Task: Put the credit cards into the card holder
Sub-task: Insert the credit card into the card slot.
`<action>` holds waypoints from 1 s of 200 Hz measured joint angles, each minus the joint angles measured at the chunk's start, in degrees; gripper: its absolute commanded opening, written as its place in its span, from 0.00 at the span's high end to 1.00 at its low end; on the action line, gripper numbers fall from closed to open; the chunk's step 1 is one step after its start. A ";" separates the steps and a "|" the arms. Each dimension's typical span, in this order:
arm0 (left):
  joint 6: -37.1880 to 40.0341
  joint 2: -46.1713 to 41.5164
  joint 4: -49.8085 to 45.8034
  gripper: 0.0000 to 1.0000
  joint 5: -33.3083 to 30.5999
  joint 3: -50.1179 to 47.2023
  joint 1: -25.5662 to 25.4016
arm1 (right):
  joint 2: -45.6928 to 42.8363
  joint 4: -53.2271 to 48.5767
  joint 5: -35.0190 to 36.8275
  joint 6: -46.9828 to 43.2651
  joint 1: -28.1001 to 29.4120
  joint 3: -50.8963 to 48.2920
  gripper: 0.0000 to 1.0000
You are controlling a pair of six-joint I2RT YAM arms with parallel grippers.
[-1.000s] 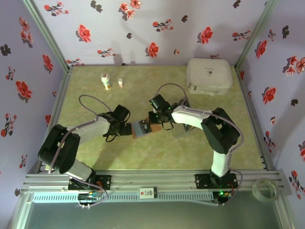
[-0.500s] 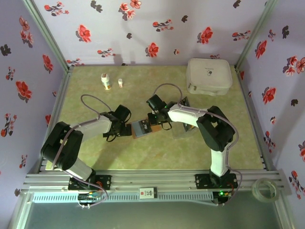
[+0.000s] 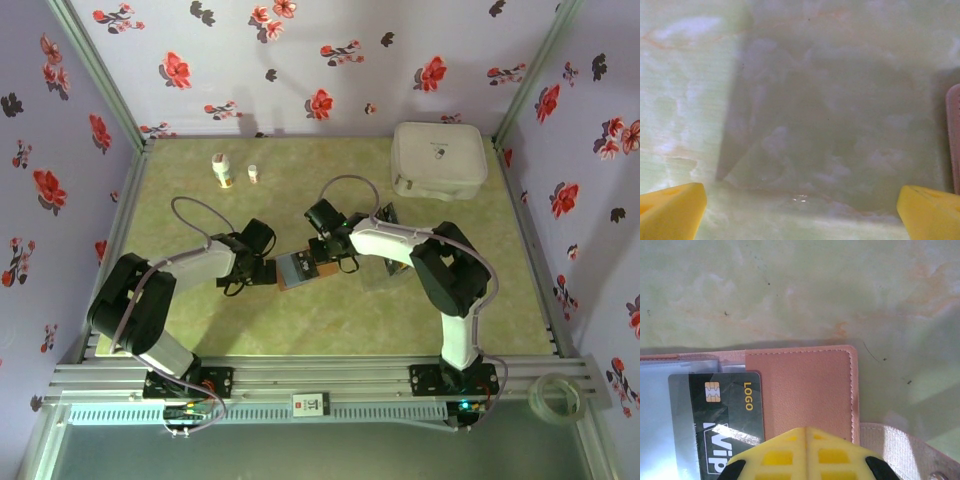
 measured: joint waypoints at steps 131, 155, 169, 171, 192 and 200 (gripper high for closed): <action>0.90 0.59 -0.02 0.00 0.02 0.48 0.00 | 3.50 -0.76 0.04 0.00 1.90 3.26 1.00; 1.05 0.63 -0.04 0.00 0.02 0.52 0.00 | 3.50 -0.83 0.24 0.00 2.51 3.26 1.00; 1.07 0.70 -0.02 0.00 0.02 0.52 0.00 | 3.50 -0.85 0.26 0.02 2.97 3.26 1.00; 1.07 0.72 -0.04 0.00 0.02 0.52 0.00 | 3.50 -0.85 0.26 0.02 3.02 3.26 1.00; 1.07 0.76 -0.04 0.00 0.04 0.59 0.00 | 3.50 -0.83 0.22 0.02 3.89 3.26 1.00; 1.07 0.79 -0.04 0.00 0.04 0.59 0.00 | 3.50 -0.85 0.22 0.04 4.22 3.26 1.00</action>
